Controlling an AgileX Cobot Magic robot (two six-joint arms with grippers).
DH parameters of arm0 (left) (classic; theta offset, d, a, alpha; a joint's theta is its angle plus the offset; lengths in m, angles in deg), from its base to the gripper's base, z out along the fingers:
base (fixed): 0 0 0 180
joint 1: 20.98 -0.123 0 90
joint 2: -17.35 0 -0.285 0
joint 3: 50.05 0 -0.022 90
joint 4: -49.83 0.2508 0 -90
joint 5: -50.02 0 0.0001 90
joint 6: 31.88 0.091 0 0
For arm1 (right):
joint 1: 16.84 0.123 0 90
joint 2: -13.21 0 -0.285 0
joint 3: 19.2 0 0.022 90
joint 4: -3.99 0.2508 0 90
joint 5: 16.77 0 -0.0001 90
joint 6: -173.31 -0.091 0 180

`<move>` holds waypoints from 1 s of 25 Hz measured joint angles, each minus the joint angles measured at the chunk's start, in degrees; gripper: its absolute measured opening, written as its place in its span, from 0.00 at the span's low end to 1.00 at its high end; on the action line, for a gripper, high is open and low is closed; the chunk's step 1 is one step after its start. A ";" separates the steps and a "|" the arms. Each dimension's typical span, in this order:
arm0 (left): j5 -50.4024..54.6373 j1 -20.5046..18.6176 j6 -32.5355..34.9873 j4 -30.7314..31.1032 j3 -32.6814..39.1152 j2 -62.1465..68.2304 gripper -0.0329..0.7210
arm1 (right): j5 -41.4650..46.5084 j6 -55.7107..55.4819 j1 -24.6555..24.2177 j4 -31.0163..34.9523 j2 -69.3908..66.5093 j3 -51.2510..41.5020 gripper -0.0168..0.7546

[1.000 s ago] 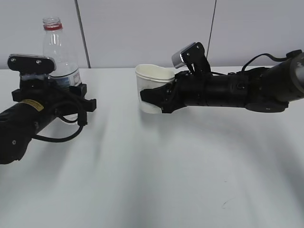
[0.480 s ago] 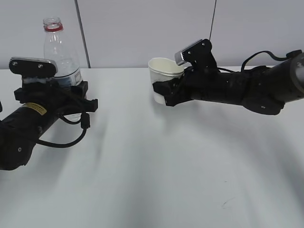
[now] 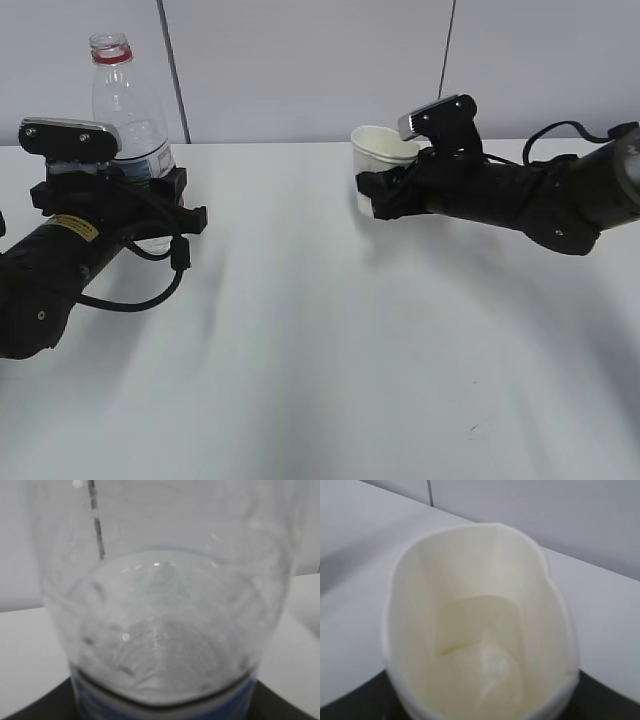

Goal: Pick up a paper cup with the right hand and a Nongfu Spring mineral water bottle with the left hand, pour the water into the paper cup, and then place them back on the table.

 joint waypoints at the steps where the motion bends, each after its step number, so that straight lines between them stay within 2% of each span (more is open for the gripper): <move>1: -0.06 0.00 0.00 0.00 0.00 0.11 0.53 | 0.00 0.74 -0.38 0.18 -0.13 0.00 0.52; 5: -0.73 0.00 0.00 0.12 0.00 1.21 0.53 | -0.43 3.46 -1.91 1.09 -1.25 0.00 0.52; 25: -3.88 0.00 -0.02 0.57 0.00 4.96 0.53 | -9.91 12.98 -1.94 10.30 -10.13 0.00 0.52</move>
